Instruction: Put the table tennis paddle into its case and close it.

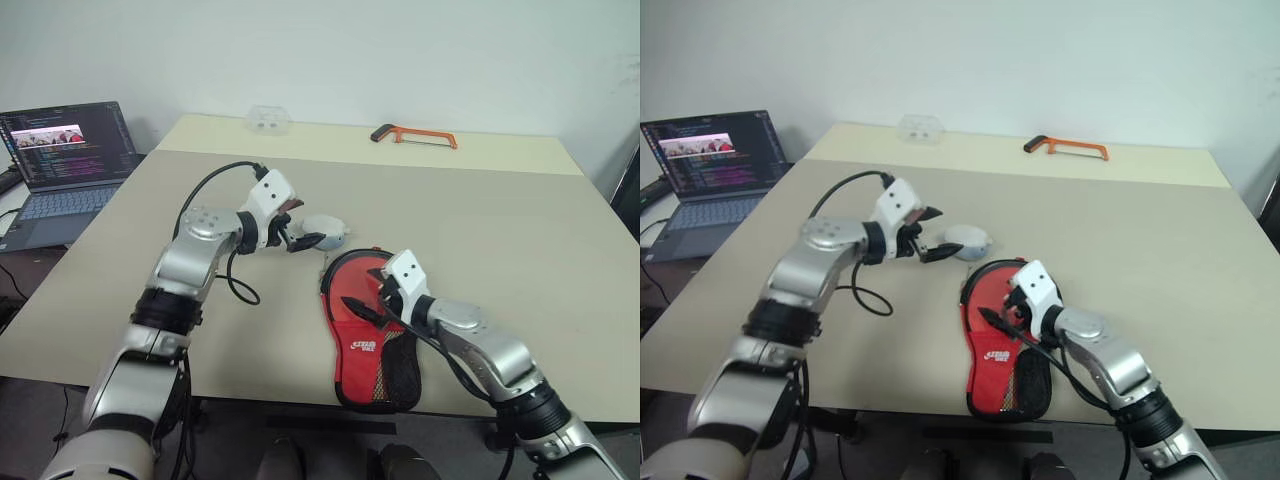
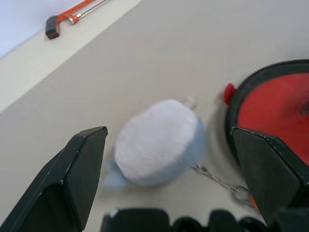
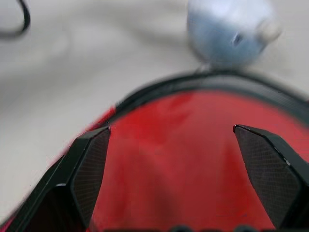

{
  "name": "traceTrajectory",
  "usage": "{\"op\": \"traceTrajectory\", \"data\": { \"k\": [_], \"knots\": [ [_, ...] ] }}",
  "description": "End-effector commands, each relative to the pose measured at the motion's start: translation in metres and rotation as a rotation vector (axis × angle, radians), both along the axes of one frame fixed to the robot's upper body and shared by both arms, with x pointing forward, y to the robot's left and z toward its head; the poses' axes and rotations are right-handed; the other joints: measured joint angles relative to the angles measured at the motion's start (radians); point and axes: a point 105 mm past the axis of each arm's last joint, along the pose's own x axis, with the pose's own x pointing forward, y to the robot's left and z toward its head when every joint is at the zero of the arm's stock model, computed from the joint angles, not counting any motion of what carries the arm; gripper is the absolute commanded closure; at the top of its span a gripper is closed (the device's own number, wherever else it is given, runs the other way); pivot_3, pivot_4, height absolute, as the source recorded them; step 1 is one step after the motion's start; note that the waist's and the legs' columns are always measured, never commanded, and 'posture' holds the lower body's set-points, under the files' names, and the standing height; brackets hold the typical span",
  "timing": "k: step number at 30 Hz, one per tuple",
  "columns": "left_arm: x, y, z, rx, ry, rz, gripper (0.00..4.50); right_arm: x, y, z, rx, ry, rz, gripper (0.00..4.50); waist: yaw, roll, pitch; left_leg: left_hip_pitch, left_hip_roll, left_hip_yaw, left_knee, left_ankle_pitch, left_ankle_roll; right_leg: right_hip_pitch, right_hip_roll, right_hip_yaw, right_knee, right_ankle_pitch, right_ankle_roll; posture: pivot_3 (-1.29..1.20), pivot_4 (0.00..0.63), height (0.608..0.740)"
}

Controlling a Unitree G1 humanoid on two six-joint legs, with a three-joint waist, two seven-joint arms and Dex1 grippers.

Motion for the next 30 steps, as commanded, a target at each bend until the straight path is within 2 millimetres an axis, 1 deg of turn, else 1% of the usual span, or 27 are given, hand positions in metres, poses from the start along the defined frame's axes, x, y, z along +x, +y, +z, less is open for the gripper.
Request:
{"op": "traceTrajectory", "data": {
  "k": [1, 4, 8, 11, 13, 17, 23, 26, 30],
  "knots": [
    [0.009, -0.006, -0.002, 0.115, -0.024, -0.066, 0.0, 0.002, 0.003, -0.011, -0.029, 0.007, -0.012, 0.04, -0.002, 0.0, 0.0, 0.0, 0.0, 0.0, 0.0, 0.0, 0.0, 0.0, 0.0, 0.0, 0.0, 0.0, 0.0, 0.0, 0.15, 0.74],
    [0.016, -0.01, -0.001, 0.134, -0.01, -0.083, 0.0, 0.0, 0.007, -0.017, -0.029, 0.024, -0.009, 0.04, -0.006, 0.0, 0.0, 0.001, 0.001, 0.0, 0.0, 0.0, 0.0, 0.001, 0.001, 0.0, 0.001, 0.0, 0.0, 0.0, 0.15, 0.74],
    [0.019, -0.011, -0.005, 0.155, 0.026, -0.113, 0.0, 0.0, 0.011, -0.022, -0.038, 0.026, -0.009, 0.04, -0.013, 0.0, 0.0, 0.002, 0.001, 0.0, 0.0, 0.0, 0.0, 0.001, 0.001, 0.0, 0.001, 0.0, 0.0, 0.0, 0.15, 0.74],
    [0.022, -0.007, -0.013, 0.198, 0.049, -0.088, 0.0, 0.0, 0.015, -0.022, -0.037, 0.027, -0.011, 0.04, -0.014, 0.0, 0.0, 0.002, 0.001, 0.0, 0.0, 0.0, 0.0, 0.001, 0.001, 0.0, 0.001, 0.0, 0.0, 0.0, 0.15, 0.74],
    [0.022, -0.004, -0.023, 0.266, 0.064, -0.082, 0.0, 0.0, 0.017, -0.022, -0.031, 0.029, -0.014, 0.04, -0.016, 0.0, 0.0, 0.003, 0.001, 0.0, 0.0, 0.0, 0.0, 0.002, 0.001, 0.0, 0.002, 0.0, 0.0, 0.0, 0.15, 0.74],
    [0.024, -0.006, -0.036, 0.355, 0.072, -0.074, 0.0, -0.001, 0.02, -0.022, -0.029, 0.03, -0.016, 0.04, -0.016, 0.0, 0.0, 0.003, 0.001, 0.0, 0.0, 0.0, 0.0, 0.002, 0.001, 0.0, 0.002, 0.0, 0.0, 0.0, 0.15, 0.74],
    [0.035, -0.005, -0.051, 0.436, 0.008, 0.049, 0.0, 0.0, 0.018, -0.022, -0.032, 0.03, -0.029, 0.04, -0.012, -0.001, 0.0, 0.005, 0.001, 0.0, 0.0, 0.0, 0.0, 0.004, 0.001, 0.0, 0.002, 0.0, 0.0, 0.0, 0.15, 0.74],
    [0.041, -0.009, -0.06, 0.438, -0.015, 0.136, 0.0, 0.0, 0.016, -0.023, -0.038, 0.03, -0.039, 0.04, -0.008, -0.001, -0.001, 0.005, 0.001, -0.001, 0.0, 0.0, 0.0, 0.004, 0.001, 0.0, 0.002, 0.0, 0.0, 0.0, 0.15, 0.74],
    [0.045, -0.007, -0.066, 0.501, -0.058, 0.186, 0.0, 0.0, 0.017, -0.025, -0.049, 0.032, -0.042, 0.04, -0.006, -0.001, -0.002, 0.008, 0.0, -0.001, 0.0, 0.0, 0.0, 0.007, 0.001, 0.0, 0.003, 0.0, 0.001, 0.0, 0.15, 0.74]
  ]
}}
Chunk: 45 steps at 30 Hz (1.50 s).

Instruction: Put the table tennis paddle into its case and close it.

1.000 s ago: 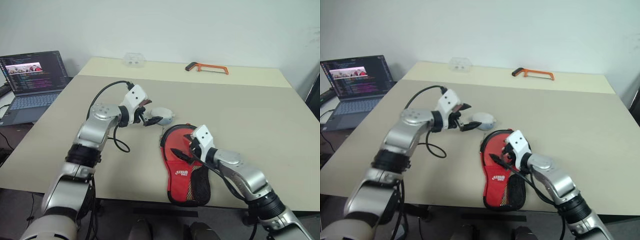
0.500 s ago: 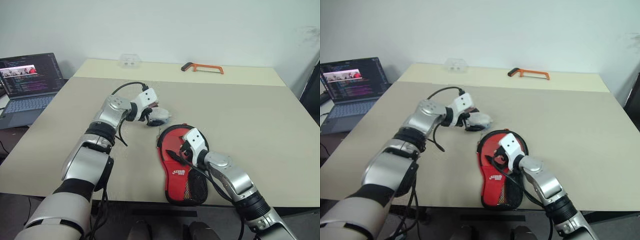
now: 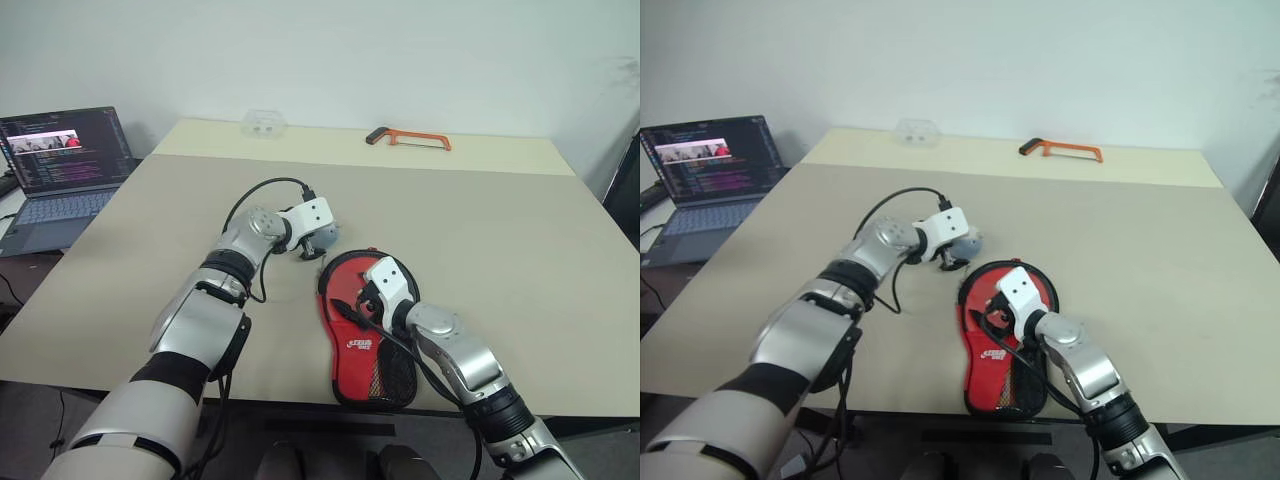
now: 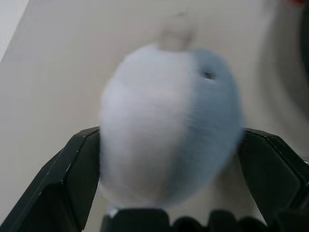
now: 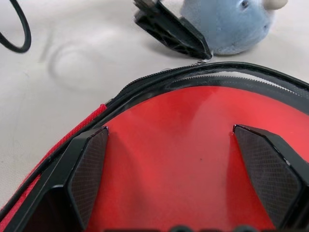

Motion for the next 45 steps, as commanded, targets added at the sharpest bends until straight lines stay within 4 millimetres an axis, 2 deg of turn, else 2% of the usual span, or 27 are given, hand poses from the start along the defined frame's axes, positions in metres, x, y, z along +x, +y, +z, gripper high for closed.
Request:
{"op": "traceTrajectory", "data": {
  "k": [1, 3, 6, 10, 13, 15, 18, 22, 28, 31, 36, 42, 45],
  "knots": [
    [0.005, 0.007, -0.008, 0.107, -0.062, 0.056, 0.18, -0.005, -0.002, -0.02, -0.05, 0.062, -0.009, 0.01, 0.0, 0.0, -0.001, 0.001, 0.0, 0.0, 0.0, 0.0, 0.0, 0.001, 0.0, 0.0, 0.0, -0.001, 0.002, 0.0, 0.15, 0.74],
    [0.005, 0.004, -0.011, 0.105, -0.074, 0.063, 0.57, -0.005, -0.002, -0.024, -0.067, 0.072, -0.017, 0.0, 0.0, 0.001, -0.003, 0.002, 0.0, 0.0, 0.001, 0.001, 0.001, 0.001, 0.0, 0.0, 0.0, -0.001, 0.004, 0.0, 0.15, 0.74],
    [0.004, -0.003, -0.015, 0.092, -0.071, 0.061, 1.6, -0.004, -0.006, -0.029, -0.093, 0.091, -0.035, 0.0, 0.0, 0.0, -0.003, 0.002, 0.0, 0.0, 0.001, 0.004, 0.005, 0.002, 0.0, 0.0, 0.0, 0.002, 0.005, 0.0, 0.15, 0.74],
    [0.006, -0.001, -0.014, 0.116, -0.102, 0.086, 2.87, -0.001, -0.012, -0.034, -0.124, 0.103, -0.065, 0.0, -0.001, 0.0, -0.003, 0.002, 0.0, 0.0, 0.001, 0.005, 0.006, 0.002, 0.0, 0.001, 0.0, 0.003, 0.005, 0.0, 0.15, 0.74],
    [0.012, -0.001, -0.001, 0.122, -0.167, 0.122, 3.59, 0.0, -0.012, -0.035, -0.133, 0.108, -0.063, 0.0, 0.0, 0.0, -0.003, 0.002, 0.0, 0.001, 0.001, 0.005, 0.006, 0.002, 0.0, 0.001, 0.0, 0.003, 0.005, 0.0, 0.15, 0.74],
    [0.017, -0.003, 0.012, 0.143, -0.241, 0.132, 3.9, -0.002, -0.011, -0.036, -0.144, 0.11, -0.047, 0.0, 0.0, 0.0, -0.003, 0.002, 0.0, 0.001, 0.001, 0.005, 0.006, 0.002, 0.0, 0.001, 0.0, 0.003, 0.005, 0.0, 0.15, 0.74],
    [0.022, -0.014, 0.032, 0.172, -0.353, 0.116, 4.01, -0.005, -0.005, -0.035, -0.141, 0.114, -0.023, 0.0, 0.0, 0.0, -0.003, 0.002, 0.0, 0.001, 0.001, 0.005, 0.006, 0.001, 0.0, 0.001, 0.0, 0.003, 0.005, 0.0, 0.15, 0.74],
    [0.025, -0.04, 0.062, 0.196, -0.523, 0.068, 4.02, -0.007, 0.0, -0.033, -0.139, 0.109, -0.011, 0.0, 0.002, 0.0, -0.003, 0.0, -0.001, 0.001, 0.0, 0.005, 0.006, 0.0, 0.0, 0.001, -0.002, 0.003, 0.005, 0.0, 0.15, 0.74],
    [0.016, -0.095, 0.081, 0.207, -0.673, -0.042, 4.02, -0.015, 0.002, -0.033, -0.139, 0.114, -0.004, 0.0, 0.002, 0.0, -0.003, -0.001, -0.001, 0.002, -0.002, 0.005, 0.006, -0.001, 0.0, 0.002, -0.002, 0.003, 0.005, 0.0, 0.15, 0.74],
    [0.008, -0.121, 0.082, 0.198, -0.71, -0.095, 4.03, -0.02, 0.004, -0.032, -0.14, 0.121, 0.002, 0.0, 0.002, 0.0, -0.003, -0.001, -0.001, 0.002, -0.003, 0.005, 0.005, -0.003, 0.0, 0.002, -0.003, 0.003, 0.005, 0.0, 0.15, 0.74],
    [-0.01, -0.163, 0.074, 0.189, -0.731, -0.213, 4.03, -0.027, 0.007, -0.031, -0.141, 0.128, 0.004, 0.0, 0.002, 0.0, -0.003, -0.002, -0.002, 0.002, -0.003, 0.004, 0.004, -0.003, -0.001, 0.002, -0.003, 0.003, 0.005, 0.0, 0.15, 0.74],
    [-0.029, -0.193, 0.054, 0.19, -0.706, -0.34, 4.03, -0.029, 0.006, -0.032, -0.142, 0.137, -0.004, 0.0, 0.001, 0.0, -0.003, -0.002, -0.002, 0.002, -0.004, 0.004, 0.004, -0.003, -0.001, 0.002, -0.003, 0.002, 0.005, 0.0, 0.15, 0.74],
    [-0.034, -0.197, 0.043, 0.198, -0.672, -0.377, 4.03, -0.028, 0.007, -0.032, -0.142, 0.137, -0.005, 0.0, 0.002, 0.001, -0.003, -0.002, -0.002, 0.002, -0.004, 0.004, 0.004, -0.003, -0.001, 0.002, -0.004, 0.002, 0.005, 0.0, 0.15, 0.74]
  ]
}}
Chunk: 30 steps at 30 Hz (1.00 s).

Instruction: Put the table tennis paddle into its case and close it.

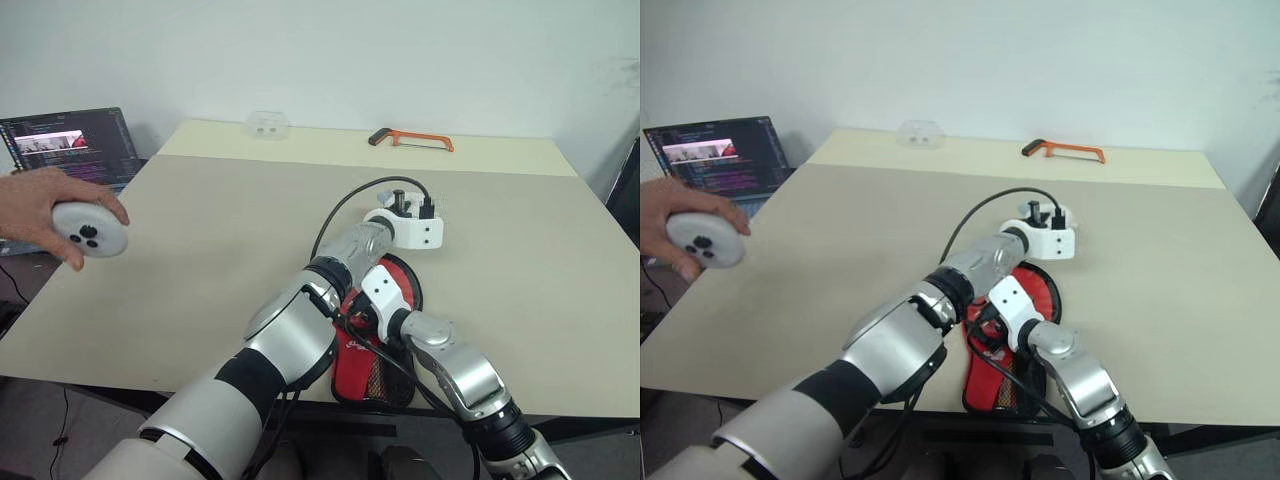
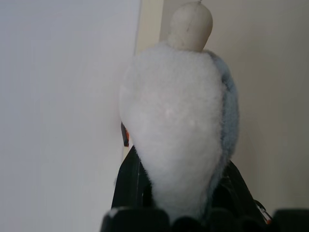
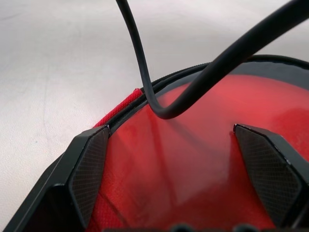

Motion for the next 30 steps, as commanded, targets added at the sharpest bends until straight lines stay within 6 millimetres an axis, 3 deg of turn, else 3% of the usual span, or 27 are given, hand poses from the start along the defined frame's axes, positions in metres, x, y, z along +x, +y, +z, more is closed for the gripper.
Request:
{"op": "traceTrajectory", "data": {
  "k": [1, 5, 8, 16, 20, 25, 30],
  "knots": [
    [-0.015, -0.026, 0.002, 0.006, -0.003, -0.102, 4.03, -0.008, 0.0, -0.029, -0.058, 0.11, 0.002, 0.0, 0.0, 0.0, 0.0, 0.0, 0.0, 0.0, 0.0, 0.0, 0.0, 0.0, 0.0, 0.0, 0.0, 0.0, 0.0, 0.0, 0.15, 0.74],
    [-0.017, -0.015, -0.029, 0.052, 0.169, -0.085, 4.03, -0.006, 0.0, -0.03, -0.057, 0.109, 0.005, 0.0, -0.001, 0.001, -0.001, 0.001, 0.0, 0.0, 0.0, 0.0, 0.0, 0.0, 0.0, 0.0, 0.0, 0.0, 0.0, 0.0, 0.15, 0.74],
    [-0.014, -0.002, -0.039, 0.067, 0.224, -0.063, 3.06, -0.004, 0.0, -0.03, -0.057, 0.109, 0.011, 0.0, -0.001, 0.004, -0.003, 0.002, 0.0, 0.0, 0.0, 0.0, 0.0, 0.001, 0.0, 0.0, 0.0, 0.0, 0.0, 0.0, 0.15, 0.74],
    [-0.009, 0.012, -0.036, 0.005, 0.288, -0.061, 0.17, 0.002, 0.001, -0.032, -0.069, 0.1, 0.039, 0.0, -0.004, 0.005, -0.004, 0.003, 0.0, 0.0, 0.0, 0.0, 0.0, 0.002, 0.0, 0.0, 0.001, 0.0, 0.0, 0.0, 0.15, 0.74],
    [-0.013, 0.013, -0.028, -0.119, 0.41, -0.115, 0.06, 0.003, -0.002, -0.034, -0.077, 0.101, 0.052, 0.0, -0.005, 0.005, -0.004, 0.003, 0.0, 0.0, 0.0, 0.0, 0.0, 0.002, 0.001, 0.0, 0.001, 0.0, 0.0, 0.0, 0.15, 0.74],
    [-0.019, 0.032, 0.0, -0.229, 0.572, -0.276, 0.06, 0.004, -0.004, -0.036, -0.094, 0.098, 0.077, 0.0, -0.019, 0.005, -0.004, 0.003, 0.0, 0.0, 0.0, 0.0, 0.0, 0.002, 0.001, 0.0, 0.001, 0.0, 0.0, 0.0, 0.15, 0.74],
    [-0.015, 0.087, 0.045, -0.35, 0.679, -0.341, 0.06, 0.009, -0.007, -0.038, -0.114, 0.095, 0.086, 0.0, -0.029, 0.006, -0.004, 0.003, 0.001, 0.0, 0.0, 0.0, 0.0, 0.002, 0.001, 0.0, 0.001, 0.0, 0.0, 0.0, 0.15, 0.74]
  ]
}}
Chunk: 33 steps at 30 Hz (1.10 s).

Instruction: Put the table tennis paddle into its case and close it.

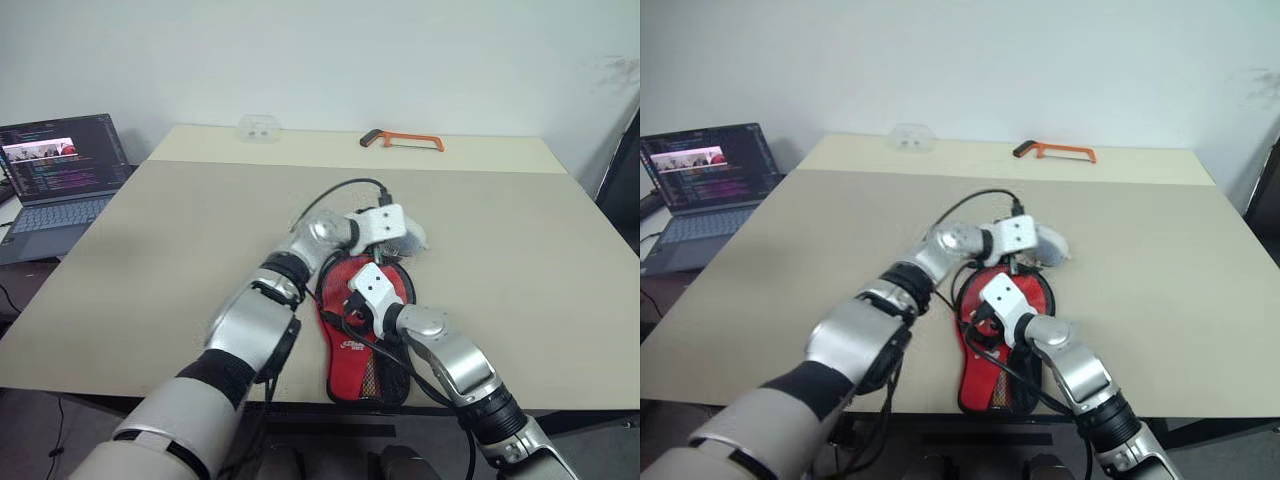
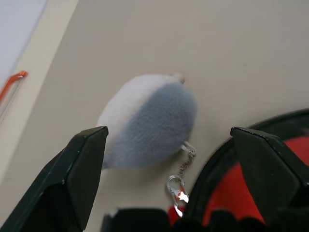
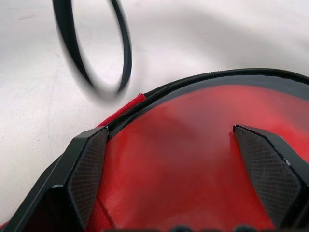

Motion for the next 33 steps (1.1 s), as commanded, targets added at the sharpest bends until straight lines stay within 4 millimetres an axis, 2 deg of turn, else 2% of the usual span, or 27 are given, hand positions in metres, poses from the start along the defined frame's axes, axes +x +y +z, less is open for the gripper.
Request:
{"op": "traceTrajectory", "data": {
  "k": [1, 5, 7, 9, 11, 14, 16, 20, 24, 29, 31, 33],
  "knots": [
    [0.001, 0.028, 0.052, -0.13, -0.012, -0.03, 0.06, 0.001, -0.019, -0.037, -0.11, 0.098, -0.042, 0.0, 0.0, 0.0, 0.0, 0.0, 0.0, 0.0, 0.0, 0.0, 0.0, 0.0, 0.0, 0.0, 0.0, 0.0, 0.0, 0.0, 0.15, 0.74],
    [-0.014, 0.083, 0.077, -0.227, 0.055, -0.079, 0.06, -0.002, -0.026, -0.036, -0.139, 0.092, 0.002, 0.0, -0.001, 0.0, 0.0, 0.0, 0.0, -0.001, 0.0, 0.0, 0.0, 0.001, 0.0, -0.001, 0.0, 0.0, 0.0, 0.0, 0.15, 0.74],
    [-0.024, 0.093, 0.08, -0.261, 0.087, -0.108, 0.06, -0.006, -0.031, -0.031, -0.138, 0.091, 0.034, 0.0, 0.003, 0.001, 0.0, 0.0, 0.001, -0.001, 0.0, 0.0, 0.0, 0.001, 0.0, -0.001, 0.0, 0.0, 0.0, 0.0, 0.15, 0.74],
    [-0.045, 0.109, 0.082, -0.325, 0.156, -0.14, 0.06, -0.011, -0.037, -0.015, -0.113, 0.091, 0.059, 0.0, 0.01, 0.001, 0.0, 0.0, 0.001, -0.002, 0.0, 0.0, 0.0, 0.002, -0.001, -0.003, 0.0, 0.0, -0.001, 0.0, 0.15, 0.74],
    [-0.065, 0.118, 0.076, -0.335, 0.215, -0.157, 0.06, -0.013, -0.044, 0.0, -0.106, 0.071, 0.07, 0.0, 0.01, 0.001, 0.0, -0.001, 0.001, -0.002, 0.0, 0.0, 0.0, 0.002, -0.002, -0.002, -0.001, 0.001, -0.003, 0.0, 0.15, 0.74],
    [-0.082, 0.114, 0.057, -0.341, 0.282, -0.125, 0.06, -0.015, -0.057, 0.031, -0.05, 0.061, 0.076, 0.0, 0.015, 0.0, 0.002, -0.001, 0.002, -0.003, 0.001, 0.0, 0.0, 0.001, -0.002, -0.003, 0.0, 0.002, -0.005, 0.0, 0.15, 0.74],
    [-0.086, 0.111, 0.04, -0.352, 0.306, -0.064, 0.06, -0.02, -0.063, 0.056, -0.018, 0.041, 0.097, 0.0, 0.021, 0.0, 0.002, -0.001, 0.002, -0.004, 0.002, 0.0, 0.0, 0.001, -0.002, -0.004, 0.001, 0.002, -0.005, 0.0, 0.15, 0.74],
    [-0.093, 0.105, 0.019, -0.414, 0.321, 0.032, 0.06, -0.023, -0.069, 0.099, 0.042, -0.015, 0.121, 0.0, 0.016, 0.001, 0.003, -0.001, 0.002, -0.003, 0.002, 0.0, 0.0, 0.001, -0.001, -0.002, 0.001, 0.0, -0.003, 0.0, 0.15, 0.74],
    [-0.106, 0.093, -0.009, -0.418, 0.338, 0.11, 0.06, -0.007, -0.079, 0.143, 0.11, -0.086, 0.096, 0.0, 0.005, 0.0, 0.004, -0.001, 0.003, -0.003, 0.001, 0.0, 0.0, 0.0, 0.0, -0.001, 0.001, 0.001, -0.004, 0.0, 0.15, 0.74],
    [-0.108, 0.083, -0.035, -0.403, 0.328, 0.22, 0.06, 0.033, -0.093, 0.16, 0.089, -0.134, -0.024, 0.0, 0.004, 0.0, 0.004, -0.001, 0.002, -0.002, 0.001, 0.0, 0.0, 0.0, -0.001, -0.001, 0.0, 0.002, -0.005, 0.0, 0.15, 0.74],
    [-0.107, 0.078, -0.047, -0.401, 0.33, 0.268, 0.06, 0.059, -0.101, 0.157, 0.055, -0.126, -0.118, 0.0, 0.004, 0.0, 0.004, -0.001, 0.002, -0.002, 0.001, 0.0, 0.0, 0.0, -0.001, 0.0, 0.0, 0.002, -0.005, 0.0, 0.15, 0.74],
    [-0.107, 0.077, -0.057, -0.367, 0.327, 0.295, 0.06, 0.074, -0.103, 0.153, 0.034, -0.113, -0.151, 0.0, 0.003, 0.0, 0.004, -0.001, 0.001, -0.001, 0.001, 0.0, 0.0, 0.0, -0.001, 0.001, 0.0, 0.002, -0.005, 0.0, 0.15, 0.74]
  ]
}}
